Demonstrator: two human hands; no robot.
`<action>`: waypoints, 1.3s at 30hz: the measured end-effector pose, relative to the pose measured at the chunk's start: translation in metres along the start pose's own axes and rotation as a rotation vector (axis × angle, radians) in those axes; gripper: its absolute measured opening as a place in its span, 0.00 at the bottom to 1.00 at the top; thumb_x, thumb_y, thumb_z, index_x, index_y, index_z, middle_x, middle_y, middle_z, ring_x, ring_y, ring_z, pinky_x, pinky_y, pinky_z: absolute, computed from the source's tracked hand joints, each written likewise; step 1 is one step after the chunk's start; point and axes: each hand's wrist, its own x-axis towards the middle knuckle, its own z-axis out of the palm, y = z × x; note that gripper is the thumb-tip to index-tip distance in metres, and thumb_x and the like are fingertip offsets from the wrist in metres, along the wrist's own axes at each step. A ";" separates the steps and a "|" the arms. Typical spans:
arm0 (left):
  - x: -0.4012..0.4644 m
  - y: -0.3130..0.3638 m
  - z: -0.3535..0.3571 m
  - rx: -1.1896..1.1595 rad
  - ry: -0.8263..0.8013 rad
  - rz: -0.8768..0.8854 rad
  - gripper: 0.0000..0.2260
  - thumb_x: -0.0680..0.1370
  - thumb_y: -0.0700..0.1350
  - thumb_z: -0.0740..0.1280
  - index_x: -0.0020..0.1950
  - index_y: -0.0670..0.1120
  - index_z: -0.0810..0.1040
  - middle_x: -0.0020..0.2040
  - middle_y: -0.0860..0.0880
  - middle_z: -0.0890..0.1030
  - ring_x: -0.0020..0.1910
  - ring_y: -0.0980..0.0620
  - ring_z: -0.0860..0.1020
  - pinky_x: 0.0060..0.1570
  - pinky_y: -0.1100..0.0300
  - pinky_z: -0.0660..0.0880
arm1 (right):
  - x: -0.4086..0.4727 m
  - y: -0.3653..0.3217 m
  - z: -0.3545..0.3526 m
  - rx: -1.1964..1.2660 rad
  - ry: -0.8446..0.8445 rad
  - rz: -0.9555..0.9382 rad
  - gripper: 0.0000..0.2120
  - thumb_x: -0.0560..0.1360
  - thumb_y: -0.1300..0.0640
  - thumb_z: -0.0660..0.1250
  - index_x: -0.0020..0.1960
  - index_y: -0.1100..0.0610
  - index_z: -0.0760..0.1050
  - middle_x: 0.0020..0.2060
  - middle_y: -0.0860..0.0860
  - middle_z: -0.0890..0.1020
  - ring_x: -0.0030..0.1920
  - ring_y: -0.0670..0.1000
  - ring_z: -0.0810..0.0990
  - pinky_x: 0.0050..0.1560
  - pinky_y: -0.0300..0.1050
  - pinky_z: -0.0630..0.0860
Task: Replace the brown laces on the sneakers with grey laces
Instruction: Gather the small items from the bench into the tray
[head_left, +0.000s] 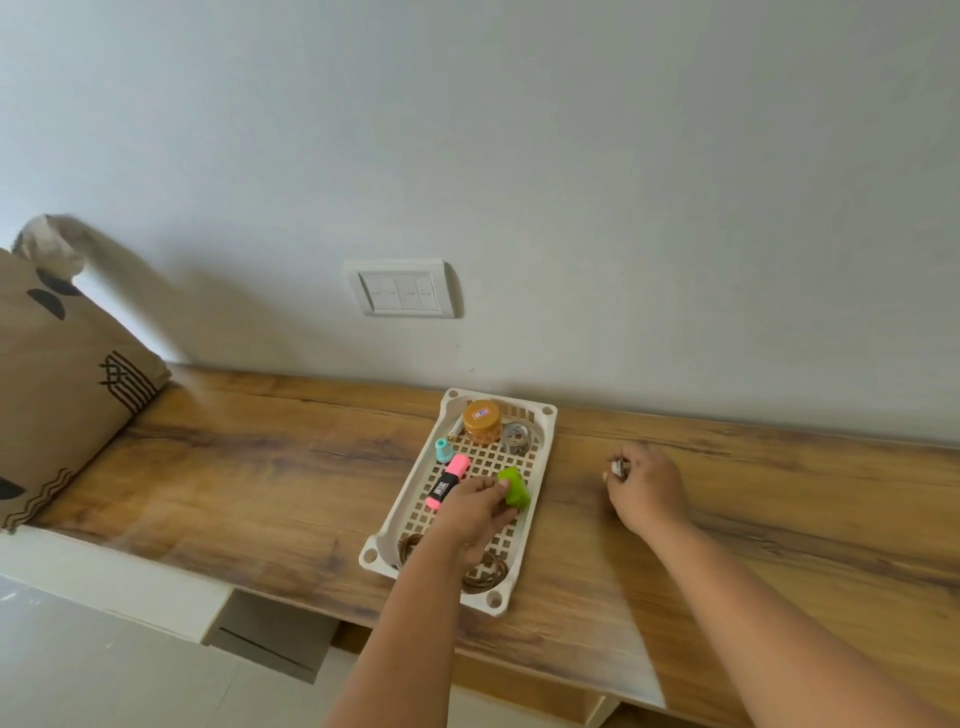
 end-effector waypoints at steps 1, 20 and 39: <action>0.000 -0.002 -0.001 -0.014 -0.006 -0.008 0.04 0.81 0.39 0.65 0.51 0.38 0.76 0.49 0.41 0.81 0.48 0.48 0.81 0.47 0.58 0.79 | 0.000 -0.004 0.002 0.017 -0.001 -0.002 0.10 0.75 0.63 0.69 0.56 0.58 0.79 0.55 0.56 0.77 0.54 0.56 0.76 0.49 0.39 0.67; 0.006 -0.010 -0.019 1.035 0.368 0.502 0.15 0.81 0.51 0.63 0.65 0.45 0.77 0.63 0.49 0.73 0.56 0.51 0.75 0.54 0.61 0.71 | 0.039 -0.100 0.041 -0.112 -0.305 -0.166 0.11 0.77 0.62 0.60 0.58 0.55 0.74 0.57 0.57 0.76 0.49 0.53 0.72 0.45 0.43 0.68; 0.052 0.064 0.001 1.457 0.512 0.599 0.20 0.75 0.55 0.70 0.64 0.49 0.72 0.63 0.50 0.74 0.64 0.45 0.65 0.59 0.49 0.62 | 0.045 -0.095 0.022 -0.201 -0.494 -0.104 0.28 0.70 0.52 0.72 0.69 0.50 0.68 0.57 0.52 0.77 0.53 0.53 0.78 0.48 0.42 0.73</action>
